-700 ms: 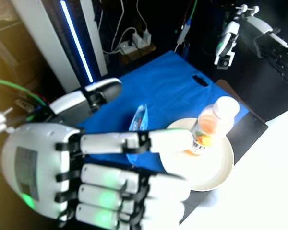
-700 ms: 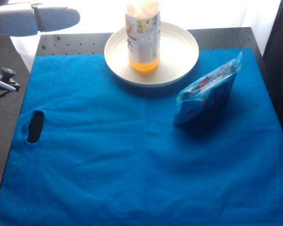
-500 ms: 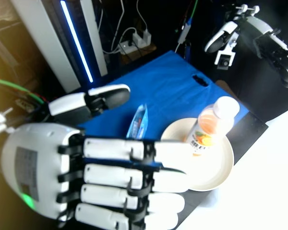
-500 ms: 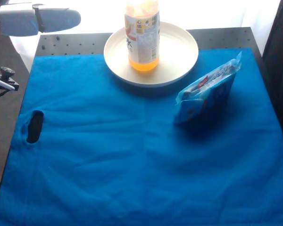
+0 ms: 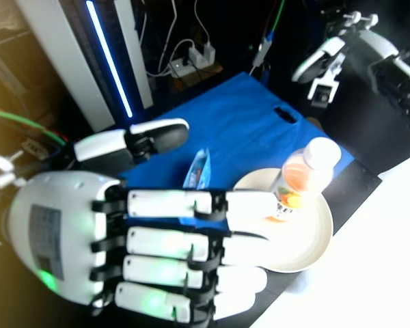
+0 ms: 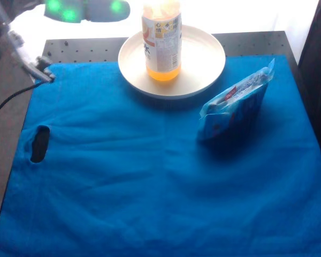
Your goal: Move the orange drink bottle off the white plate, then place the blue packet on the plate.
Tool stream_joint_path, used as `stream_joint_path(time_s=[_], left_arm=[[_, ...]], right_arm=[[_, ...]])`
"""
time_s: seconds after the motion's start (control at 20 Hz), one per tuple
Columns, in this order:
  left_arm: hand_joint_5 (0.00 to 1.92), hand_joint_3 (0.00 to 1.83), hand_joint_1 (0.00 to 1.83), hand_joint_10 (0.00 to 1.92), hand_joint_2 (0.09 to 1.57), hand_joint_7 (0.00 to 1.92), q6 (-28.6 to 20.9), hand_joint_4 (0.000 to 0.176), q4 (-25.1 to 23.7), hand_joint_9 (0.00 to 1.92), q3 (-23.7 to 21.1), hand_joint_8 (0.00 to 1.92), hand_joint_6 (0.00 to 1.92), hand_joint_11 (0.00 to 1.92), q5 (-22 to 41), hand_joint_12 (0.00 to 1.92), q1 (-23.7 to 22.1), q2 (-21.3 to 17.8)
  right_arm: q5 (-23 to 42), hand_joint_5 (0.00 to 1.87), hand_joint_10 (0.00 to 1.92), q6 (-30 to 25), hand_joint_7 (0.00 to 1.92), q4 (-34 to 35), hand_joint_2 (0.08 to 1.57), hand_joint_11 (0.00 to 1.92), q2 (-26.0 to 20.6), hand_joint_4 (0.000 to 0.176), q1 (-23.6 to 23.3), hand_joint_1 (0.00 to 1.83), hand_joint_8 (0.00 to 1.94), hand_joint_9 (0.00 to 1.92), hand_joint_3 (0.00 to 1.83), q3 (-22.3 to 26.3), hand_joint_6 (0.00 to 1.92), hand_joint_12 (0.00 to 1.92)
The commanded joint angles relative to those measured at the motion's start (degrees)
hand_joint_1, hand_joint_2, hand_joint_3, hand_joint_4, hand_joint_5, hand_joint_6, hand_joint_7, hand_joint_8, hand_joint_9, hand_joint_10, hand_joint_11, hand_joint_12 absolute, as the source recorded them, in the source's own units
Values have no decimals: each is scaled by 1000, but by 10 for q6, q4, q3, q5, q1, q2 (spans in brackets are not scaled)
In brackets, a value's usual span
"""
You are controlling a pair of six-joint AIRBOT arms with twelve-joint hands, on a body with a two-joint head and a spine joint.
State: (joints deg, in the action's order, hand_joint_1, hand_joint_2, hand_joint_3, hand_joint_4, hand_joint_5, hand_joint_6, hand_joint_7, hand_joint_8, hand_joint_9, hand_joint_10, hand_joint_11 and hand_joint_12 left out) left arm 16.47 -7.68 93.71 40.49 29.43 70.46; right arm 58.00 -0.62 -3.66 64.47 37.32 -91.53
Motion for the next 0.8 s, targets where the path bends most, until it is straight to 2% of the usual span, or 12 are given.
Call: stream_joint_path(time_s=[0.0, 0.05, 0.1, 0.2, 0.25, 0.3, 0.4, 0.5, 0.55, 0.6, 0.75], left_arm=[[0, 0, 621, 1, 561, 62, -21, 174, 2, 3, 14, 0, 0, 15, 30, 7, -16, 10], [0, 0, 633, 5, 552, 69, -32, 168, -13, 12, 26, 3, 0, 21, 20, 9, -23, 21], [0, 0, 640, 5, 552, 66, -43, 164, -29, 15, 42, 2, 0, 20, 4, 9, -32, 37], [0, 0, 667, 3, 556, 67, -48, 171, -45, 12, 56, 2, 0, 2, -19, 0, -39, 53], [0, 0, 675, 4, 567, 68, -54, 172, -54, 15, 62, 2, 0, 0, -29, 0, -40, 59], [0, 0, 683, 7, 573, 74, -64, 170, -66, 23, 69, 4, 0, 2, -38, 1, -40, 64], [0, 4, 698, 7, 584, 76, -87, 153, -96, 29, 89, 3, 0, 24, -60, 10, -45, 80], [0, 2, 674, 9, 583, 61, -102, 156, -119, 38, 106, 0, 0, 50, -80, 22, -50, 95], [0, 0, 652, 4, 577, 62, -114, 156, -137, 29, 114, 1, 0, 26, -88, 13, -54, 103], [0, 0, 620, 2, 574, 80, -121, 147, -153, 25, 122, 8, 0, 0, -99, 0, -60, 113], [0, 0, 623, 0, 556, 58, -142, 148, -186, 3, 136, 0, 0, 0, -118, 0, -67, 127]], right_arm=[[63, 206, 1, -6, 157, 22, 894, 0, -1, 82, -7, 596, 3, 183, 0, -1, 2, 553], [63, 202, 2, -6, 155, 21, 891, 0, -1, 81, -7, 590, 2, 188, 0, -1, 0, 564], [64, 202, 2, -6, 151, 17, 880, 0, -1, 91, -7, 573, 0, 190, 0, -1, 0, 548], [64, 191, 4, -6, 149, 13, 884, 0, -1, 89, -7, 579, 1, 182, 0, 0, 0, 491], [64, 183, 4, -6, 146, 10, 886, 0, -1, 81, -7, 582, 0, 183, 0, 0, 0, 489], [64, 182, 1, -6, 135, 10, 885, 0, -1, 87, -7, 580, 0, 176, 0, 0, 0, 472], [64, 181, 3, -6, 140, 10, 880, 0, -1, 79, -7, 572, 2, 187, 1, 0, 0, 500], [68, 158, 2, -6, 141, 8, 881, 0, -1, 68, -7, 563, 1, 190, 1, 1, 0, 544], [71, 156, 2, -6, 144, 6, 884, 0, -1, 73, -7, 552, 1, 184, 1, 2, 0, 514], [74, 148, 0, -6, 137, 5, 876, 0, 0, 69, -7, 555, 0, 179, 0, 3, 0, 521], [77, 128, 1, -6, 113, 2, 884, 0, 2, 62, -7, 553, 0, 153, 0, 3, 0, 494]])
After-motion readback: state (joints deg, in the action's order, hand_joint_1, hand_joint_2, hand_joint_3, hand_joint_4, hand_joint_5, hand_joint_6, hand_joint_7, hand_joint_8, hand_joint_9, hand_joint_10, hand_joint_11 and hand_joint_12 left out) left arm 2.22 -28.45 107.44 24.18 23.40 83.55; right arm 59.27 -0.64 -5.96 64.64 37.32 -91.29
